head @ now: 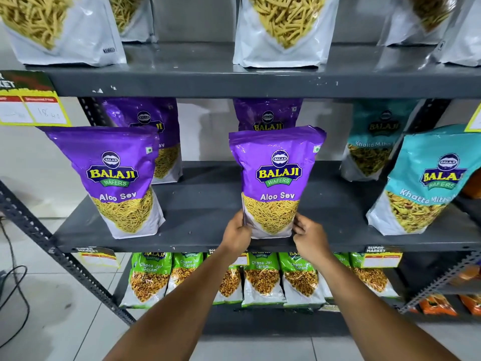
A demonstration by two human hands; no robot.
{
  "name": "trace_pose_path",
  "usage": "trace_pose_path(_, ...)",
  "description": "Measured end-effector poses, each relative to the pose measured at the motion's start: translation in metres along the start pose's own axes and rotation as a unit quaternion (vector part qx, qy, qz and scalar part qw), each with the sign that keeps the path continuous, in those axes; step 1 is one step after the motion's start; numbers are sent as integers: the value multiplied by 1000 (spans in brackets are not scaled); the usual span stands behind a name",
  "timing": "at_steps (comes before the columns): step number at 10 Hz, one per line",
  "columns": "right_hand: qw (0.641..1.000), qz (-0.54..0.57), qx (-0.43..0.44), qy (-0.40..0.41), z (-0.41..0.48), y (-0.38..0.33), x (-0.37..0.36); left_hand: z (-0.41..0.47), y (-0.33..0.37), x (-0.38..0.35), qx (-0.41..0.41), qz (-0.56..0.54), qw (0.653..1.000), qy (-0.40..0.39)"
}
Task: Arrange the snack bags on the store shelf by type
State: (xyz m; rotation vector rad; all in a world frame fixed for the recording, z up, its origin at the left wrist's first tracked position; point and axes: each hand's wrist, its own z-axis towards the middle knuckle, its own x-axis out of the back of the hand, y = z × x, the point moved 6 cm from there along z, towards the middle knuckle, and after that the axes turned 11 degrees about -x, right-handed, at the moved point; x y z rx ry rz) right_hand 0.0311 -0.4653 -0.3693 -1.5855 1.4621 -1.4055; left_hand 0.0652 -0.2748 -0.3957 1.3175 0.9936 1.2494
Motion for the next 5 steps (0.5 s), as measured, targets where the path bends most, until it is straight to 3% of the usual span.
trace_pose_path(4, 997, -24, 46, 54, -19, -7, 4, -21, 39, 11, -29, 132, 990, -25)
trace_pose_path(5, 988, -61, 107, 91, -38, -21, 17, -37, 59, 25, -97, 251, 963, 12)
